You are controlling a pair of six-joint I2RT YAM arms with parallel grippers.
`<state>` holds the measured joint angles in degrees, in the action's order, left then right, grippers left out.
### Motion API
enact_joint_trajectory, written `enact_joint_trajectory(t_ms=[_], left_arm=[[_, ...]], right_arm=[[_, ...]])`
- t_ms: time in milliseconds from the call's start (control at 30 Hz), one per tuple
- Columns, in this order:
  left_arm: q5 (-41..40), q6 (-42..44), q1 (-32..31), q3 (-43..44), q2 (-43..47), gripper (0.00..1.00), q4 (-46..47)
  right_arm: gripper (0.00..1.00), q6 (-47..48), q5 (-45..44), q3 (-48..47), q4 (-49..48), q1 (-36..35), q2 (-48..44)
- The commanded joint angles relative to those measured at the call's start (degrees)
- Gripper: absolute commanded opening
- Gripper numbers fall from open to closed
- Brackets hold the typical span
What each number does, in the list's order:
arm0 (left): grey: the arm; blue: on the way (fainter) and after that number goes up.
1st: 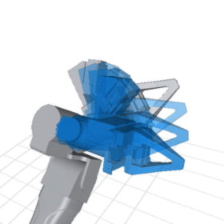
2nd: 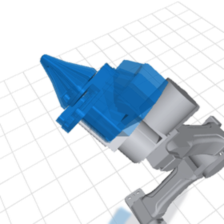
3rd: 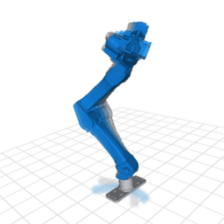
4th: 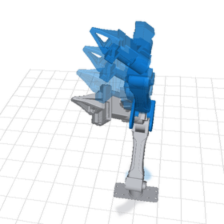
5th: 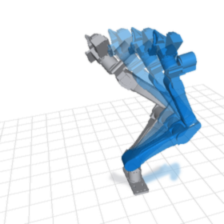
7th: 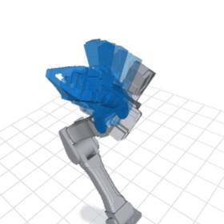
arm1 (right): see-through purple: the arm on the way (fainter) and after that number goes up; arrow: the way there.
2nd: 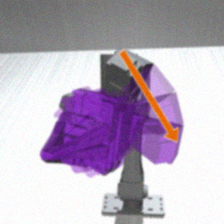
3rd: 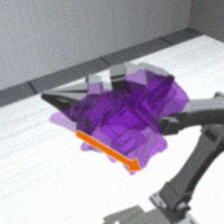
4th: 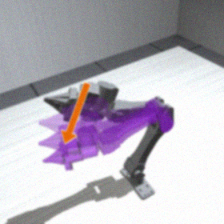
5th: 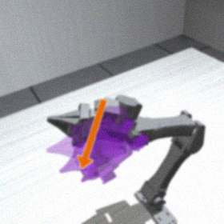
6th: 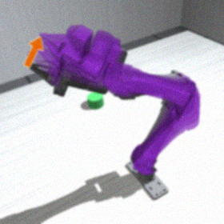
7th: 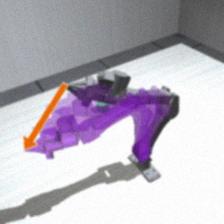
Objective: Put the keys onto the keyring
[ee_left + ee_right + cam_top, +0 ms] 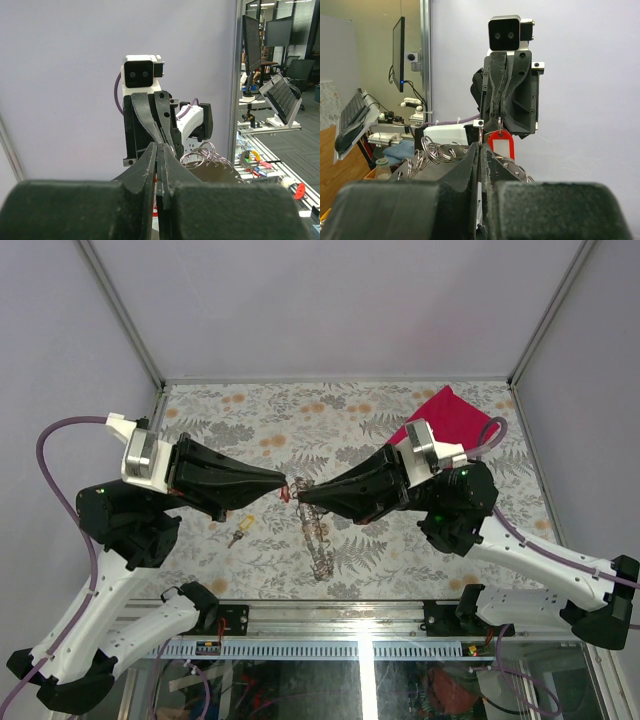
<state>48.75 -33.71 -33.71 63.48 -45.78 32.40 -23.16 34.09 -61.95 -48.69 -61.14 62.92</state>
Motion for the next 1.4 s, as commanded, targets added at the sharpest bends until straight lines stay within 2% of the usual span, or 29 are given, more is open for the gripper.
enact_joint_trajectory(t_ms=[0,1367], left_arm=[[0.69,-0.69,-0.21,-0.2,0.18,0.0,2.75],[1.79,-1.18,-0.21,0.13,-0.05,0.0,2.74]], right_arm=[[0.0,-1.71,-0.1,-3.79,-5.99,-0.38,0.68],[0.0,-2.99,-1.8,-4.71,-5.64,-0.43,3.32]])
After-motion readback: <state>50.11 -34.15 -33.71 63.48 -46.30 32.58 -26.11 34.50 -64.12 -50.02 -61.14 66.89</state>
